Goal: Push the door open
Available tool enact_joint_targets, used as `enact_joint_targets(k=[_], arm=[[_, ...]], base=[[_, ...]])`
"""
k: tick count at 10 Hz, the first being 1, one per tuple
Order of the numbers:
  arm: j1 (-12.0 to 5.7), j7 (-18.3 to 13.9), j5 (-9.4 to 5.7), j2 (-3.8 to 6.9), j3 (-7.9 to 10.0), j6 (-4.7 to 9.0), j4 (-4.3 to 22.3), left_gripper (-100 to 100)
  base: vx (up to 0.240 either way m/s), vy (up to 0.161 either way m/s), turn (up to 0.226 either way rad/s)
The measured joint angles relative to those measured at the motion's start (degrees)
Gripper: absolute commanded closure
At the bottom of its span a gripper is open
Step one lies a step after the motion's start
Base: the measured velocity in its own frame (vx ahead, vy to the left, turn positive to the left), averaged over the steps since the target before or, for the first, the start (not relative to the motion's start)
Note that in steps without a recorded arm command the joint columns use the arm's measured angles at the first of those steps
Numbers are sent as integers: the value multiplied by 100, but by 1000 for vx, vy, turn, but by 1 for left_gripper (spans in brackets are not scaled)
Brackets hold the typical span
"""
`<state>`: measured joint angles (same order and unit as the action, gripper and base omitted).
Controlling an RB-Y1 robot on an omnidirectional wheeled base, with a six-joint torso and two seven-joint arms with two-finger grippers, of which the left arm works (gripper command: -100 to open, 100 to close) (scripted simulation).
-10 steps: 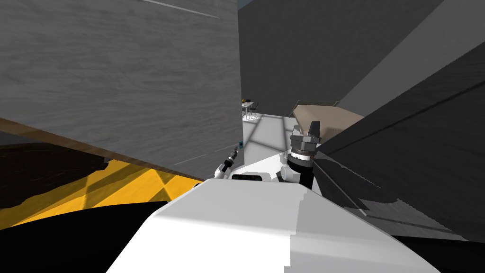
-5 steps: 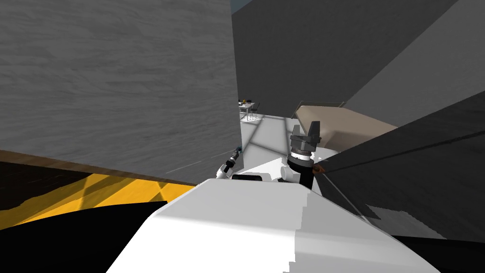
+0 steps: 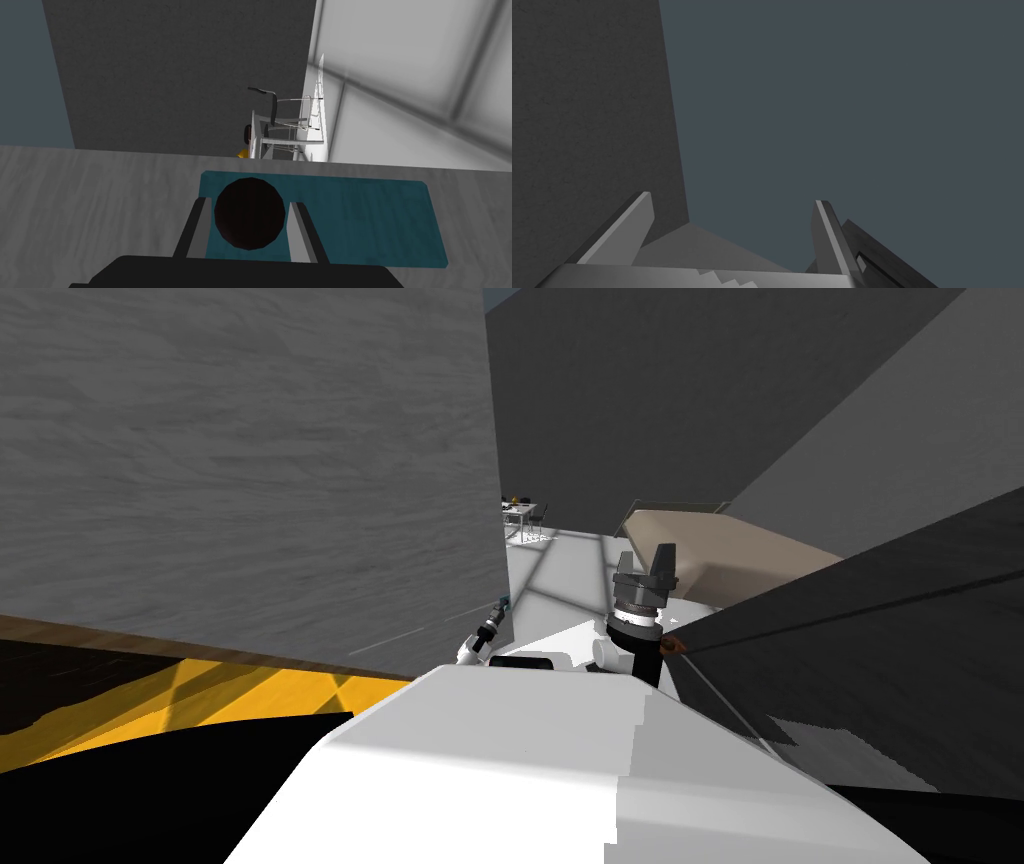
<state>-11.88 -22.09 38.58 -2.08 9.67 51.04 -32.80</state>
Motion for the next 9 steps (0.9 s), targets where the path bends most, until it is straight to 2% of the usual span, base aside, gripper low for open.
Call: enact_joint_targets(k=[2,3,4,5,7,9], arm=[[8,-1,2,-3,-3,-2,7,100],[26,20,-43,17,3,-21,8,100],[4,67,-128,88,52,2,97,100],[46,115,-203,130,93,-4,62,100],[177,96,-348,233,134,-176,-244,100],[28,291,-573,343,314,-57,16,100]], base=[[36,-26,46],[142,-109,130],[177,-108,174],[195,-111,195],[166,-117,145],[157,-144,194]])
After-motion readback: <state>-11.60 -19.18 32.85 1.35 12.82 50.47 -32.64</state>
